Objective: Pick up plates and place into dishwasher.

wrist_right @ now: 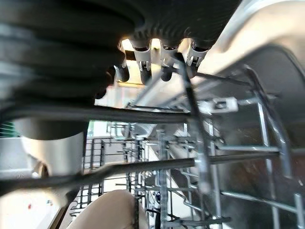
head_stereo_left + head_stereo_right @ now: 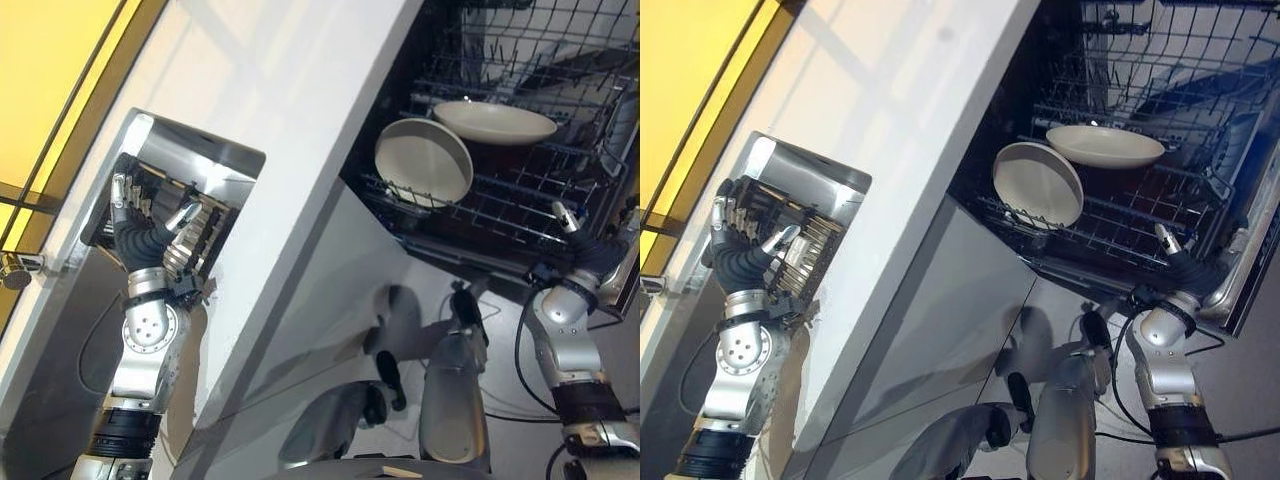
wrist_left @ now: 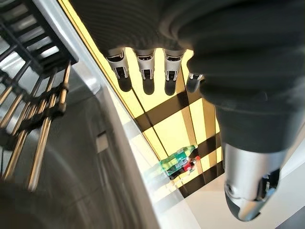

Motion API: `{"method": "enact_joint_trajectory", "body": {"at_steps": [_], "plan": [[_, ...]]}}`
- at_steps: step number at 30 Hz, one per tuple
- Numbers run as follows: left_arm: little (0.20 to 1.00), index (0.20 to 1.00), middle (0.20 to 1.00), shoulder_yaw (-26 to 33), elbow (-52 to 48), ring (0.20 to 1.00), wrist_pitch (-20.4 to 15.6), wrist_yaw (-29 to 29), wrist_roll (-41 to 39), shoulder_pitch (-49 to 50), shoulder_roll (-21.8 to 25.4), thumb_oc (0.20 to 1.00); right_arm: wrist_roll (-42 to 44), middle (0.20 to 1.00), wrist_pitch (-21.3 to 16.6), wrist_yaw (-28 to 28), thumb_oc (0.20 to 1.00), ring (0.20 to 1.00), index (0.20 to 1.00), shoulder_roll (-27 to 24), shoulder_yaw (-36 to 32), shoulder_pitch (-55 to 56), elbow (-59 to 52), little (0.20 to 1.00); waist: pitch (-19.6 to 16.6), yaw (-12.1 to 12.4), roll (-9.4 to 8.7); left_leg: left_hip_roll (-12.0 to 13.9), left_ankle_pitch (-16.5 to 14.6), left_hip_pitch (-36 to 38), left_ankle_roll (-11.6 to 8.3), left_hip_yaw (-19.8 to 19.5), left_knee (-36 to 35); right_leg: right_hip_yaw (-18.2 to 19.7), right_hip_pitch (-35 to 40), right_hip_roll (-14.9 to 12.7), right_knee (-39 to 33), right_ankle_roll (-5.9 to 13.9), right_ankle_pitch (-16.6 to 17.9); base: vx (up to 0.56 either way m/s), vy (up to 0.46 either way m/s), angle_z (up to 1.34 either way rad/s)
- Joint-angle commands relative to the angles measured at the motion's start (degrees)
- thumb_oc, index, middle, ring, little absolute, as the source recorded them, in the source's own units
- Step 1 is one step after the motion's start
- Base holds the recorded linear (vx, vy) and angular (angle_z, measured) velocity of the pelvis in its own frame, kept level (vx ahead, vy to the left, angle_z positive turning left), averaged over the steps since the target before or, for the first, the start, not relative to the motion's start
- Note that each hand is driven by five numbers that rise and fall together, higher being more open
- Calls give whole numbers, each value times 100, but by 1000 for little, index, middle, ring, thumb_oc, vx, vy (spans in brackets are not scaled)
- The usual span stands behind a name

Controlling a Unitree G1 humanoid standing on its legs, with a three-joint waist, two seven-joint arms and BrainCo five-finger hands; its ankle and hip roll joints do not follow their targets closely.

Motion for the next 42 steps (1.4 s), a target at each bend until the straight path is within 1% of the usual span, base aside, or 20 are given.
{"method": "enact_joint_trajectory", "body": {"at_steps": [1, 3, 6, 9, 11, 19, 30, 36, 39, 40, 42], "plan": [[1000, 1000, 1000, 238, -121, 1000, -406, 223, -81, -258, 79, 1000, 489, 1000, -398, 799, 1000, 1000, 1000, -73, 208, -582, 134, 1000, 392, 49, 271, -2, -174, -748, -428, -321, 962, 95, 444, -281, 187, -121, -562, 0, 0, 0], [1000, 1000, 1000, 115, -182, 1000, -294, 222, -96, -393, 86, 1000, 658, 1000, -258, 1225, 1000, 1000, 1000, -97, 310, -966, 357, 1000, 387, 110, 311, -26, -175, -786, -437, -377, 991, 83, 410, -302, 230, -144, -561, 0, -15, 1], [1000, 1000, 1000, 27, -203, 1000, -190, 241, -111, -523, 116, 1000, 621, 1000, 1, 1631, 1000, 1000, 1000, -127, 492, -1309, 449, 1000, 378, 154, 331, -54, -173, -838, -442, -434, 1015, 81, 355, -295, 275, -155, -574, 11, -13, 4], [1000, 1000, 1000, -75, -173, 1000, -130, 315, -125, -640, 137, 1000, 519, 1000, 168, 1912, 1000, 1000, 1000, -122, 740, -1534, 501, 1000, 350, 188, 332, -80, -155, -863, -437, -482, 1006, 84, 324, -279, 287, -166, -578, 29, 14, 1], [1000, 1000, 1000, -123, -132, 1000, -139, 332, -113, -676, 111, 1000, 511, 1000, 284, 2001, 1000, 1000, 1000, -76, 868, -1613, 542, 1000, 316, 221, 317, -98, -144, -852, -431, -509, 981, 68, 342, -277, 266, -170, -583, 64, 39, 2], [1000, 1000, 1000, -230, -151, 1000, -25, 393, -77, -693, 86, 1000, 253, 1000, 671, 2145, 1000, 1000, 1000, 96, 1258, -1834, 642, 1000, 206, 440, 252, -164, -55, -824, -386, -659, 889, -75, 440, -338, 242, -230, -579, 58, 60, 8], [1000, 1000, 1000, -101, -243, 1000, -37, 257, -184, -430, 144, 1000, 129, 1000, 858, 2156, 1000, 1000, 1000, 155, 1324, -2144, 537, 1000, 51, 874, 129, -263, -21, -922, -334, -766, 873, -437, 571, -681, 96, -277, -382, 28, 60, 29], [1000, 1000, 1000, -29, -294, 1000, -35, 187, -209, -350, 254, 1000, 247, 1000, 917, 2213, 1000, 1000, 1000, 290, 1453, -2498, 558, 1000, -65, 1204, 73, -356, 7, -902, -294, -919, 833, -727, 769, -872, -5, -289, -287, 28, 19, 30], [1000, 1000, 1000, -1, -279, 1000, -30, 132, -272, -328, 322, 1000, 248, 1000, 1033, 2244, 1000, 1000, 1000, 415, 1608, -2779, 494, 1000, -139, 1351, 54, -395, 5, -888, -277, -995, 833, -854, 843, -951, -38, -282, -248, 33, 3, 40], [1000, 1000, 1000, -12, -248, 1000, -51, 97, -271, -337, 351, 1000, 232, 1000, 1064, 2273, 1000, 1000, 1000, 499, 1701, -2943, 529, 1000, -175, 1435, 50, -417, 4, -887, -268, -1017, 841, -915, 874, -986, -46, -277, -232, 27, 1, 17], [1000, 1000, 1000, -22, -206, 1000, -100, 93, -296, -342, 417, 1000, 244, 1000, 1055, 2399, 1000, 1000, 1000, 579, 1841, -3175, 666, 1000, -221, 1534, 49, -432, 6, -861, -250, -1052, 818, -1019, 938, -1035, -81, -263, -212, 24, 7, 13]]}}
